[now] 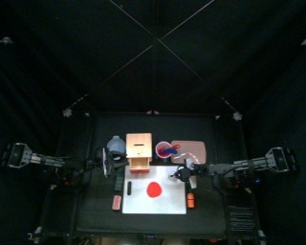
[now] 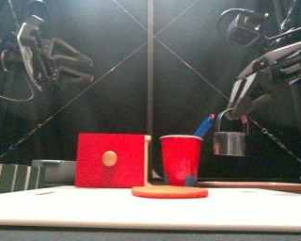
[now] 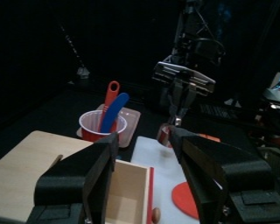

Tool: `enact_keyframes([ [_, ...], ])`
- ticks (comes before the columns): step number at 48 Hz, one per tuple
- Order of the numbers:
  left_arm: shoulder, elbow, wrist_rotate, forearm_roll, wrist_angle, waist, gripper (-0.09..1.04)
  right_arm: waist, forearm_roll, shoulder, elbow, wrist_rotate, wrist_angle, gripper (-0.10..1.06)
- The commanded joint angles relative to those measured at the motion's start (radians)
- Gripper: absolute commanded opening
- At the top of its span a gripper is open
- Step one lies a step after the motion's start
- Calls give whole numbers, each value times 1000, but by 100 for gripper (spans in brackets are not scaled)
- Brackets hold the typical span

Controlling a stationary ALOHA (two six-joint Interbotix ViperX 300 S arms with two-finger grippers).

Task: Get the cutter from the drawer then cut the dough then place the extra dough in the bowl
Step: Place the cutter on the board

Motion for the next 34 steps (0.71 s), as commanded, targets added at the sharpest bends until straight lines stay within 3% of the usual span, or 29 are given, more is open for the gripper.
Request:
enact_keyframes([
  [1, 0, -31, 5, -8, -5, 9, 86, -14, 40, 28, -21, 2, -43, 46],
  [10, 0, -32, 6, -8, -3, 21, 86, -44, 129, 103, -63, 0, -44, 52],
  [26, 0, -28, 6, -8, -2, 32, 86, -44, 149, 140, -77, 2, -43, 73],
  [34, 28, -38, 12, -3, 0, 77, 87, -44, 146, 140, -98, -2, -49, 75],
])
